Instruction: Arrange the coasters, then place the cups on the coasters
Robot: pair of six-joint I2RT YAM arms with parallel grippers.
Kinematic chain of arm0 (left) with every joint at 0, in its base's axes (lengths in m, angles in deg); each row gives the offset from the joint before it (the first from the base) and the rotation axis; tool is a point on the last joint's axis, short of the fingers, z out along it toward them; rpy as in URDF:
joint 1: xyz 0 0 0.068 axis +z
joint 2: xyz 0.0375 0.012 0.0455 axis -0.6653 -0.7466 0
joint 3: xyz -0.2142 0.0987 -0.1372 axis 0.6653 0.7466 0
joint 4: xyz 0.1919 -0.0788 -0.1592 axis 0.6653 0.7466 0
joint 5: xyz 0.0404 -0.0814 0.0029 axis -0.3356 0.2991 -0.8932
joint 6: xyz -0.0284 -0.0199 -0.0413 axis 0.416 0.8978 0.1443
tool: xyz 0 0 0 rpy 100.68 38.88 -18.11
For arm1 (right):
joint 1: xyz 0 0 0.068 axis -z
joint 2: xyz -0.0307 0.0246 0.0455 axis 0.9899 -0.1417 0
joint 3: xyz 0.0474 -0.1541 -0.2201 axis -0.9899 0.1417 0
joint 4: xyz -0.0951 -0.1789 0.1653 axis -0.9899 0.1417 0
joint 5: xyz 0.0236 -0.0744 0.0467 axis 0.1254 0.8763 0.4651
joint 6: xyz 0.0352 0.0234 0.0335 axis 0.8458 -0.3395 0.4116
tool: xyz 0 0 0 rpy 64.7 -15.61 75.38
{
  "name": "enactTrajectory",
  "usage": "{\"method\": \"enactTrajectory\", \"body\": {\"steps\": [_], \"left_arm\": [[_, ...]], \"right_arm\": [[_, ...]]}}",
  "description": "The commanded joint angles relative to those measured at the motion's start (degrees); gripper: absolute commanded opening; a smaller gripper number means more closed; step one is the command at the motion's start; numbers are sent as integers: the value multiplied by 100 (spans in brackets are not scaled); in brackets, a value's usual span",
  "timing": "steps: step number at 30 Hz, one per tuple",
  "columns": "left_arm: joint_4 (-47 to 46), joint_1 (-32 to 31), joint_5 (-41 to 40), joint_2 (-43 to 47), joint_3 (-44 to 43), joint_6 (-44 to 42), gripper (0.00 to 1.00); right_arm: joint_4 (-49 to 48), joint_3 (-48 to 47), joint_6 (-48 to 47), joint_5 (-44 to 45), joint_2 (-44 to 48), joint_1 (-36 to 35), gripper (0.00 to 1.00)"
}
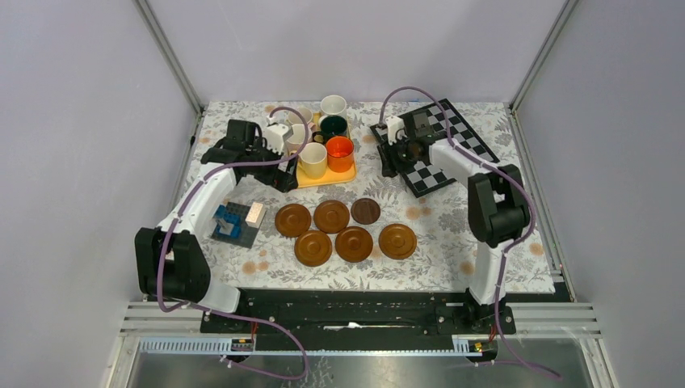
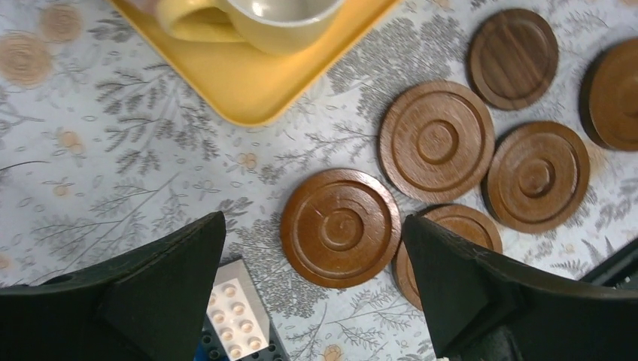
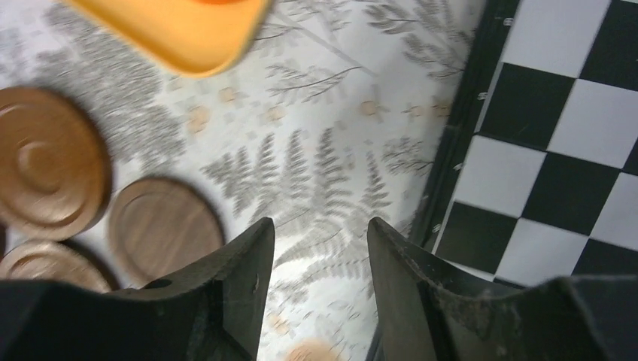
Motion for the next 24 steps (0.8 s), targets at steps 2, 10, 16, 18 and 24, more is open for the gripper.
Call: {"method": "enactTrajectory", "body": {"steps": [2, 10, 16, 18, 24], "left_arm": [[-39, 6, 940, 327, 301, -533, 99], [-230, -35, 1507, 636, 945, -1426, 99], [-474, -270, 1718, 896, 1466, -2006, 98], [-566, -408, 1667, 952, 1612, -2120, 96], [-828, -993, 1170, 865, 1812, -2388, 93]], "right_arm": [[-73, 536, -285, -386, 953, -479, 57], [36, 500, -178, 42, 613, -987, 58], [-214, 730, -195, 295, 446, -1191, 57], [-234, 785, -227, 376, 383, -1221, 56], [-330, 993, -347, 553, 333, -1253, 56]]}}
